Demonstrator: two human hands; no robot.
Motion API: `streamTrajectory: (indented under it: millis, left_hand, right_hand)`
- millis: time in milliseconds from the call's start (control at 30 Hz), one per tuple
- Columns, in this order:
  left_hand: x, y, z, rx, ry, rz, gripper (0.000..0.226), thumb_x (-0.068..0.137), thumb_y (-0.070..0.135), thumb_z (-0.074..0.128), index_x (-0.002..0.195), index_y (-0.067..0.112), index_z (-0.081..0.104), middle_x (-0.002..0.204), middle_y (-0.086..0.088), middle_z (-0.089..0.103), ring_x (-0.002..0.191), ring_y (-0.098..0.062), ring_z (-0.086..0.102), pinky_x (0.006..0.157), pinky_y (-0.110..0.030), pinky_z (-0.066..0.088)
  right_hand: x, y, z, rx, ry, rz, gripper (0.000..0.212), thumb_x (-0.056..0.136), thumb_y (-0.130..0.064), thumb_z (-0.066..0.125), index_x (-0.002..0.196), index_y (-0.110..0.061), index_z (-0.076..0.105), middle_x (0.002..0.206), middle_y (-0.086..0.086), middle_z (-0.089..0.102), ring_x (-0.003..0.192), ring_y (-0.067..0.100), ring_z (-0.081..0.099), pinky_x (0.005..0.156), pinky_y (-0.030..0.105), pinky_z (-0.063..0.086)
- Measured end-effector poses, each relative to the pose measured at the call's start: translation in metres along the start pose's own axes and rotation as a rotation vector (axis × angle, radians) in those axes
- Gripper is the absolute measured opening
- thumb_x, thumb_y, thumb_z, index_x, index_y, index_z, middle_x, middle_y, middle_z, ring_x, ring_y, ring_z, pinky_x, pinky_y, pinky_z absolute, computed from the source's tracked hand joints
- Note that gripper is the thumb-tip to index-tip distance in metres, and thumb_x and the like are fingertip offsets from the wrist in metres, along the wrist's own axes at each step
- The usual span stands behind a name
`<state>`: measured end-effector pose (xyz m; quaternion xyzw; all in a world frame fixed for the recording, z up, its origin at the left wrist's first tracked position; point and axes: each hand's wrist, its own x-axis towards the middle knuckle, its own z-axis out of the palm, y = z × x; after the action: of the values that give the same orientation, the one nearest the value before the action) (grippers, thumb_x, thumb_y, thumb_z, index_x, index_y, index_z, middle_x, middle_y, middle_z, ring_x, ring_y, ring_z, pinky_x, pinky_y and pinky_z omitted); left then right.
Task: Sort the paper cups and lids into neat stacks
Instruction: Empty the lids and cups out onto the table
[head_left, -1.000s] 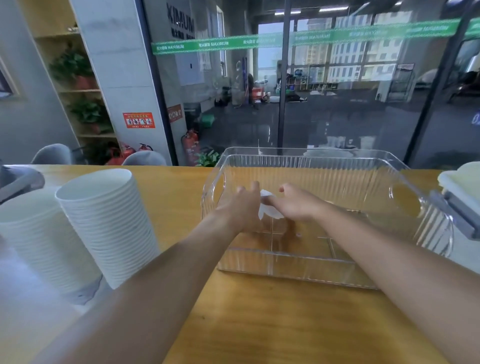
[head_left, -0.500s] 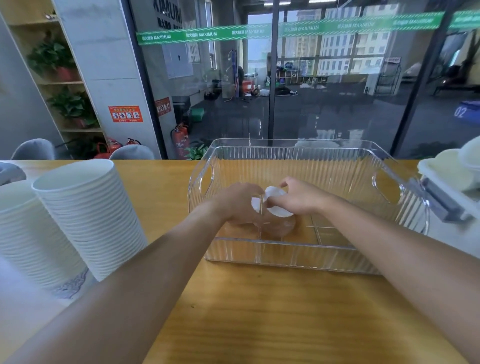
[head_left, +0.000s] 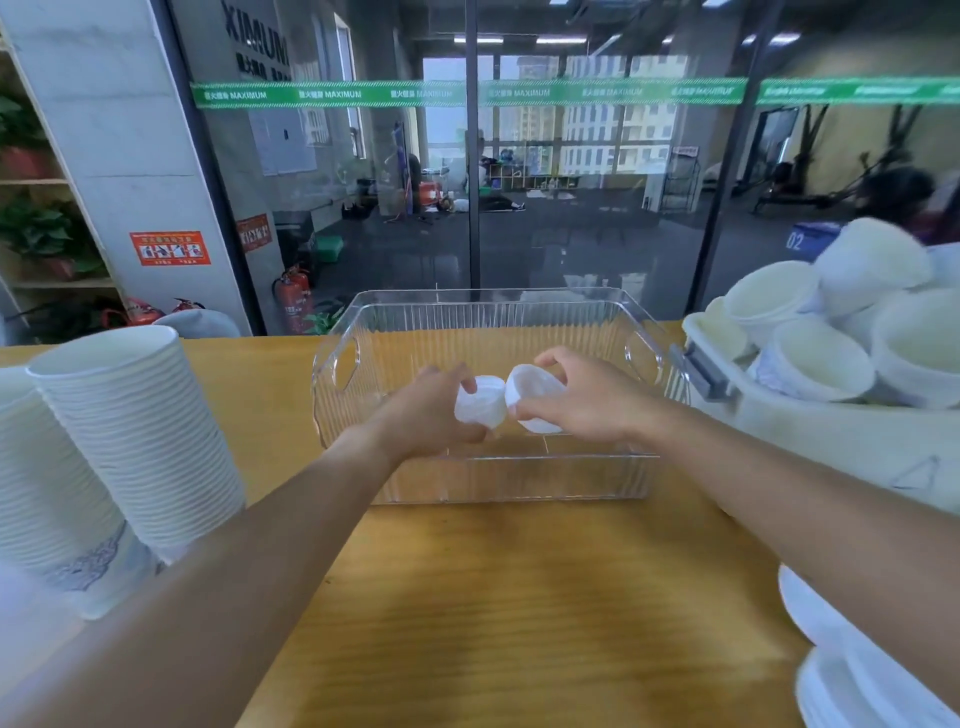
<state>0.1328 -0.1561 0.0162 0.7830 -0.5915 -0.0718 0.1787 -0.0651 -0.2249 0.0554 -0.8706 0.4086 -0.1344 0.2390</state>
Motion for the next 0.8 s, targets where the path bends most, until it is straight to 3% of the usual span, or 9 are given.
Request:
streamTrajectory:
  millis: [67, 200, 333, 433, 533, 667, 800]
  left_hand:
    - [-0.008, 0.016, -0.003, -0.076, 0.049, 0.057, 0.069, 0.081, 0.044, 0.085, 0.135, 0.024, 0.048, 0.134, -0.004, 0.05, 0.104, -0.023, 0.058, 0.08, -0.035, 0.048]
    - [-0.028, 0.053, -0.004, -0.208, 0.118, 0.169, 0.071, 0.074, 0.046, 0.09, 0.127, 0.026, 0.047, 0.126, 0.002, 0.053, 0.1, -0.017, 0.054, 0.072, -0.028, 0.041]
    - [-0.056, 0.092, 0.006, -0.306, 0.068, 0.268, 0.085, 0.074, 0.049, 0.09, 0.141, 0.027, 0.042, 0.131, 0.007, 0.052, 0.112, -0.013, 0.055, 0.088, -0.027, 0.044]
    - [-0.075, 0.124, 0.02, -0.353, -0.001, 0.329, 0.097, 0.074, 0.051, 0.089, 0.151, 0.028, 0.033, 0.129, 0.008, 0.052, 0.115, -0.014, 0.055, 0.091, -0.027, 0.044]
    - [-0.087, 0.151, 0.039, -0.358, -0.055, 0.384, 0.1, 0.072, 0.058, 0.088, 0.153, 0.029, 0.036, 0.136, 0.01, 0.05, 0.121, -0.013, 0.053, 0.099, -0.032, 0.047]
    - [-0.091, 0.178, 0.065, -0.379, -0.146, 0.373, 0.096, 0.073, 0.063, 0.085, 0.15, 0.026, 0.041, 0.14, 0.011, 0.05, 0.125, -0.013, 0.052, 0.103, -0.034, 0.048]
    - [-0.092, 0.195, 0.091, -0.486, -0.171, 0.352, 0.081, 0.08, 0.058, 0.082, 0.146, 0.028, 0.046, 0.131, 0.014, 0.057, 0.117, -0.006, 0.058, 0.091, -0.023, 0.048]
  right_hand:
    - [-0.025, 0.002, -0.01, 0.036, 0.034, -0.019, 0.074, 0.086, -0.053, 0.074, 0.148, -0.031, 0.042, 0.137, -0.007, 0.055, 0.114, 0.015, 0.057, 0.094, 0.036, 0.05]
    - [-0.077, 0.012, -0.035, 0.094, 0.129, -0.055, 0.069, 0.085, -0.052, 0.077, 0.144, -0.033, 0.046, 0.129, -0.013, 0.056, 0.114, 0.009, 0.059, 0.096, 0.035, 0.053]
    - [-0.131, 0.034, -0.058, 0.1, 0.193, -0.048, 0.068, 0.081, -0.053, 0.08, 0.14, -0.037, 0.048, 0.123, -0.021, 0.057, 0.108, 0.0, 0.059, 0.094, 0.031, 0.054]
    - [-0.167, 0.055, -0.073, 0.074, 0.23, -0.014, 0.071, 0.079, -0.054, 0.082, 0.14, -0.039, 0.048, 0.12, -0.025, 0.055, 0.106, -0.002, 0.058, 0.094, 0.031, 0.053]
    - [-0.197, 0.08, -0.085, 0.039, 0.269, 0.032, 0.069, 0.08, -0.052, 0.082, 0.139, -0.039, 0.048, 0.121, -0.027, 0.054, 0.108, -0.004, 0.055, 0.098, 0.029, 0.049]
    - [-0.227, 0.12, -0.1, 0.006, 0.298, 0.125, 0.075, 0.081, -0.051, 0.082, 0.145, -0.036, 0.045, 0.135, -0.016, 0.054, 0.123, 0.005, 0.052, 0.107, 0.035, 0.046]
    - [-0.246, 0.165, -0.109, -0.028, 0.329, 0.192, 0.075, 0.081, -0.048, 0.08, 0.146, -0.037, 0.044, 0.147, -0.012, 0.05, 0.133, 0.009, 0.048, 0.107, 0.034, 0.044]
